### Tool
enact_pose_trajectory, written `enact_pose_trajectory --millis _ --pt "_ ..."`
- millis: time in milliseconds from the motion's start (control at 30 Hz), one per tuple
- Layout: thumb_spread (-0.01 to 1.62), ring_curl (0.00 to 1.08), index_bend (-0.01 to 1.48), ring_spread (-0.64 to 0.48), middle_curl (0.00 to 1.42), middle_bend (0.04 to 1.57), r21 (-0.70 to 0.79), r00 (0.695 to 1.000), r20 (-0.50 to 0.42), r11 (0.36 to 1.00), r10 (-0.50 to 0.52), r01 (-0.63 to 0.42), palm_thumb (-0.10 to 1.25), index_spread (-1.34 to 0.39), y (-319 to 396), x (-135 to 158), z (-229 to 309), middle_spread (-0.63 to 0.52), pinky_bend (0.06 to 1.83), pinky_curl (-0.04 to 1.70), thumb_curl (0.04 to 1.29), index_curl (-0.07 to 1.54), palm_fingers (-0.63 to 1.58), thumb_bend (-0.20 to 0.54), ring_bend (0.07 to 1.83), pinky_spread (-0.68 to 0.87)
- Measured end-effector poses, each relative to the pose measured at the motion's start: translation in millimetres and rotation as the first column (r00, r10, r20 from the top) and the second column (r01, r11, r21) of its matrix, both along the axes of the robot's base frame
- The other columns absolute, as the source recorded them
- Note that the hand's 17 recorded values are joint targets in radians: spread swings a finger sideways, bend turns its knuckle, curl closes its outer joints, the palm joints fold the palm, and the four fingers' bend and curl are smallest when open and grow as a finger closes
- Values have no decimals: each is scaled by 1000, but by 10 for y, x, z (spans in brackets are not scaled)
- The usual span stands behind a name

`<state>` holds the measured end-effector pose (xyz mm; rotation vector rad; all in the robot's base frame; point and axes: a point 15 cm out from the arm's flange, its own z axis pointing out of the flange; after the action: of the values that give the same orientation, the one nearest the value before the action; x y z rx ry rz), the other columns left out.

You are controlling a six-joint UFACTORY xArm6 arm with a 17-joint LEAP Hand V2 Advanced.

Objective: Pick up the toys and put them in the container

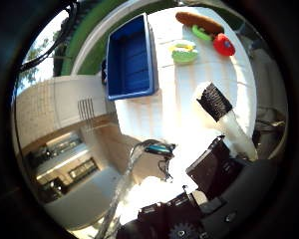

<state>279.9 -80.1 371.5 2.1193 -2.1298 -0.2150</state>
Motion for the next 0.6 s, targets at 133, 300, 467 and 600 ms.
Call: enact_pose_trajectory --millis 133,300,467,600 --pt "1244 311 211 274 293 157 -18 1000 16 1000 -15 16 754 -192 -239 106 112 38 317 246 380 378 247 -20 202 414" --pt "1245 317 192 273 292 156 -12 1000 -4 999 -30 30 749 -192 -384 321 61 33 333 249 377 373 260 -21 216 422" --pt "1246 324 173 273 295 165 -8 999 -8 999 -46 46 746 -179 -497 608 46 32 354 251 376 361 257 -21 233 415" --pt "1249 330 161 272 300 172 -13 998 9 998 -55 55 733 -163 -578 1056 0 31 373 255 373 346 247 -24 248 413"
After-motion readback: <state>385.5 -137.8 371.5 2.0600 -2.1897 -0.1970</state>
